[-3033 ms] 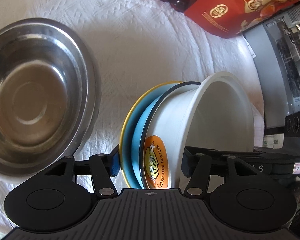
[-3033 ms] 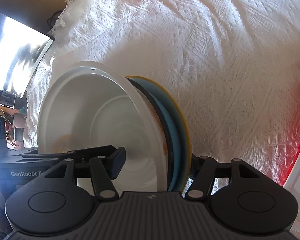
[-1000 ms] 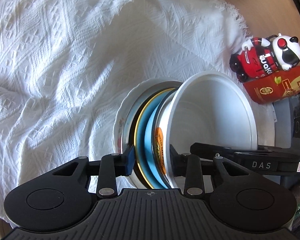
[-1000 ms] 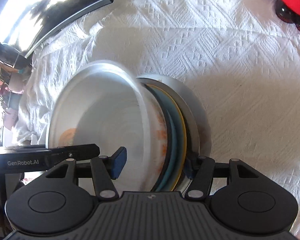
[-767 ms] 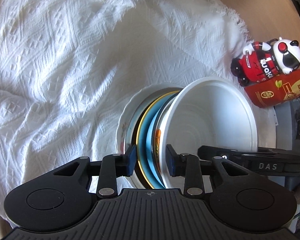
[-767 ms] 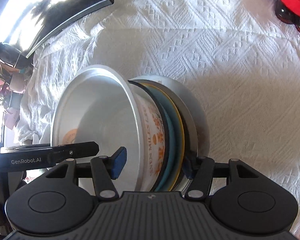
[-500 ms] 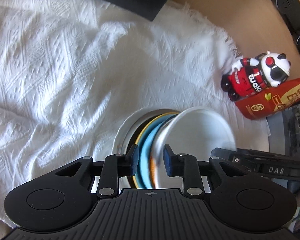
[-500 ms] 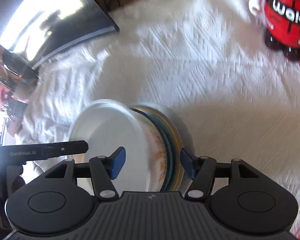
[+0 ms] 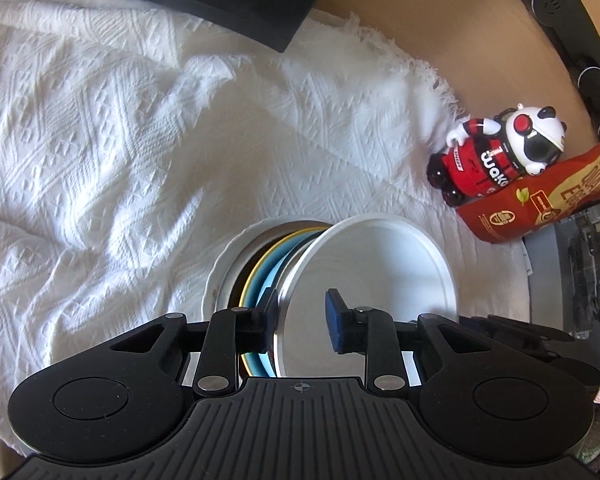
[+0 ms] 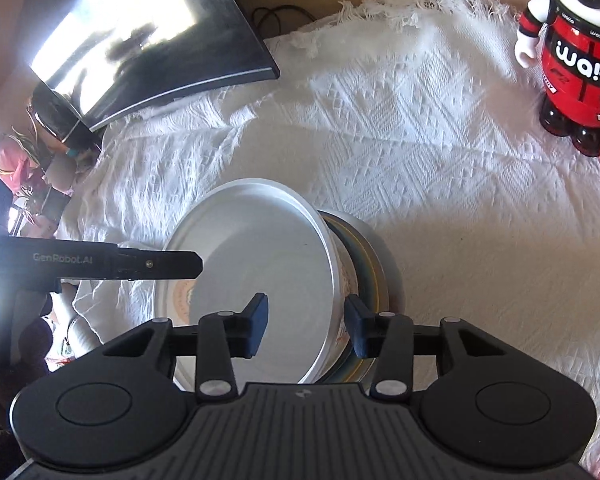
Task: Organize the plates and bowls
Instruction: 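Lower the bowl stack into the steel bowl on the floral plate, then open both grippers to release the bowl stack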
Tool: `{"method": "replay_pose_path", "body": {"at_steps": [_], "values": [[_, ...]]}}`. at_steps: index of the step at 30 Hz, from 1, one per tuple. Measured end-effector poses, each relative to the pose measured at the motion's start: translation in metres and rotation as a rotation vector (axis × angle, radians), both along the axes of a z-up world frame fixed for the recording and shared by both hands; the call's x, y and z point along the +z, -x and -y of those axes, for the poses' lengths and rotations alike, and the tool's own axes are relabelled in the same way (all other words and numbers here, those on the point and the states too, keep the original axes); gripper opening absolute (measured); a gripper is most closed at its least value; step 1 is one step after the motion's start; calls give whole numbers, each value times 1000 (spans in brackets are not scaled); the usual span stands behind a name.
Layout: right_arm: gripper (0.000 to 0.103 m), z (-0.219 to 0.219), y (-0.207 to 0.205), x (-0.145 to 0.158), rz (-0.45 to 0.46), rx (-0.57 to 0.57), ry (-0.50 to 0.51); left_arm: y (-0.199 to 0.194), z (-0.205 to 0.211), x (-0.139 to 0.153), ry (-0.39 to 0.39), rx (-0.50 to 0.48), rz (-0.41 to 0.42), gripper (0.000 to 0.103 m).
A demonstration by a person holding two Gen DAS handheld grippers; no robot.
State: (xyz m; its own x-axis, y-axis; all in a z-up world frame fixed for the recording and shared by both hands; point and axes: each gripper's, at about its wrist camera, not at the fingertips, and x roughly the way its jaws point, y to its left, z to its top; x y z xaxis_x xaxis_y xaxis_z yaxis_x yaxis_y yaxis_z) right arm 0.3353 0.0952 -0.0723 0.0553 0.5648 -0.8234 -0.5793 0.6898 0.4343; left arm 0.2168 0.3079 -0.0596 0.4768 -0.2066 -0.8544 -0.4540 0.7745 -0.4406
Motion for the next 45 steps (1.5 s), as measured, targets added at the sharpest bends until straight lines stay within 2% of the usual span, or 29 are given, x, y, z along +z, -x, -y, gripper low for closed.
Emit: {"method": "replay_pose_path", "body": {"at_steps": [9,17,42,45], "values": [[43,9,5,6,7,-13,-29,8,0,6,30,36,19,26],[43,18,5,8,43,-48,-15,17,-1,18,38,66,46,26],[44,11,9,23,69,-63,-34,11,-3,8,19,101,16,25],[44,12,7,22,61,-62,-35,14,-2,16,-20,106,43,23]]}}
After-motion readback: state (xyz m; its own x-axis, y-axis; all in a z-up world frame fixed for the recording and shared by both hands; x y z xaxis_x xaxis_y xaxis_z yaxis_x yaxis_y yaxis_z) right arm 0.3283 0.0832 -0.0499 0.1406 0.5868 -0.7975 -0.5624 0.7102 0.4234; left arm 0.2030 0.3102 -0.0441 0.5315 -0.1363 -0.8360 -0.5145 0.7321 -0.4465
